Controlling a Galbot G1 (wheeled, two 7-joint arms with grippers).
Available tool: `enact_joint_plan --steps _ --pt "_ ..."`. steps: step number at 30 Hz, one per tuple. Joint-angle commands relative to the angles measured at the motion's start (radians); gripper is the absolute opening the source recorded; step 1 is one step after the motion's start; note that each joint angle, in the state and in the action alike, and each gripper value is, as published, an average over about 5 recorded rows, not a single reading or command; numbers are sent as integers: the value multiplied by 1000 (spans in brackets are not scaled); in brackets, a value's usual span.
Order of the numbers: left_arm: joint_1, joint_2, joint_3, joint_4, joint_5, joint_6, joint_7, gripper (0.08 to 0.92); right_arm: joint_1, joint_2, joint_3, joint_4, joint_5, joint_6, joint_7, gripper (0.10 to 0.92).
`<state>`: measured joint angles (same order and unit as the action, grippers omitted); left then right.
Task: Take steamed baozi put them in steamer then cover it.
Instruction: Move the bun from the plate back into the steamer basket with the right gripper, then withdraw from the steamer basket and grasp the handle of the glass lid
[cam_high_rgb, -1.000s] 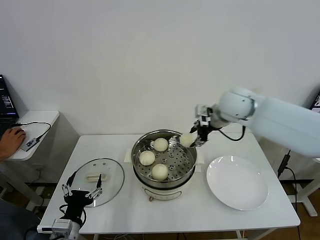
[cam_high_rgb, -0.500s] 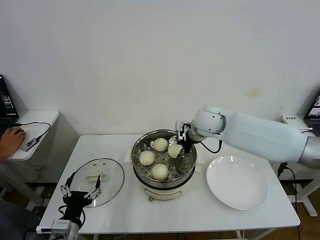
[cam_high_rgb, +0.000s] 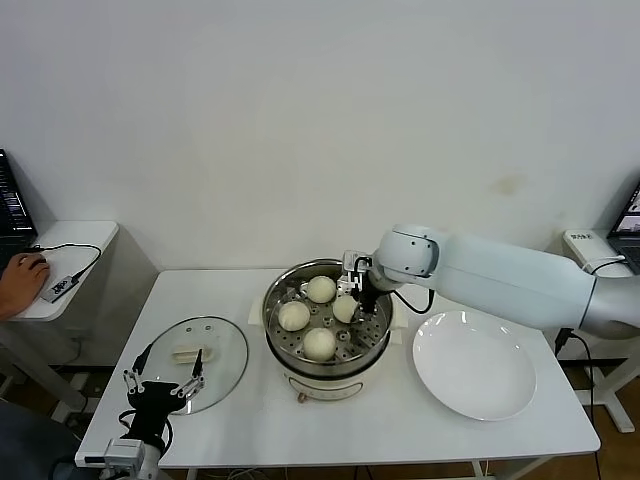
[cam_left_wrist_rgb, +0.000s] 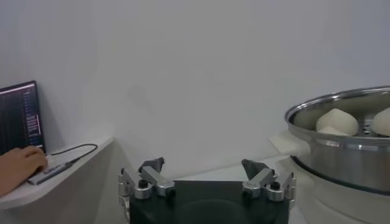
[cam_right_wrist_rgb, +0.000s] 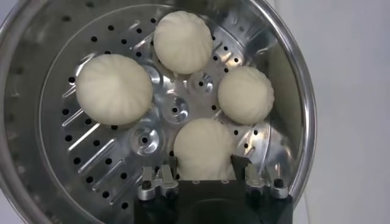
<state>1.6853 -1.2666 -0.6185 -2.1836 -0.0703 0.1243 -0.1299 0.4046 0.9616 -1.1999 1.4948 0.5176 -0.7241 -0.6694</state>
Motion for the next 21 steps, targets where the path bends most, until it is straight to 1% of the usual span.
enact_joint_plan --steps 1,3,5,7,9,12,17,19,21 --pt "0 1 1 1 0 1 0 823 28 -35 7 65 13 -4 5 694" --pt "-2 2 2 2 -1 1 1 823 34 -61 25 103 20 -5 13 746" --pt "-5 1 2 5 -2 0 0 823 31 -90 55 138 25 -4 39 779" --pt "-7 1 3 9 -4 0 -1 823 17 -118 91 169 35 -3 95 803" --pt "-8 2 4 16 -6 -4 -2 823 -8 -152 130 202 81 1 222 820" --pt "-8 3 4 25 -7 -13 -3 823 -70 -212 187 256 168 48 474 822" --pt "-13 -3 4 39 -15 -35 -15 823 -317 -295 369 318 202 247 845 823" --pt "-16 -6 4 49 -20 -46 -21 823 -457 -306 488 325 187 328 942 823" --pt "-18 -7 4 59 -21 -56 -24 823 -609 -313 646 330 137 409 979 823"
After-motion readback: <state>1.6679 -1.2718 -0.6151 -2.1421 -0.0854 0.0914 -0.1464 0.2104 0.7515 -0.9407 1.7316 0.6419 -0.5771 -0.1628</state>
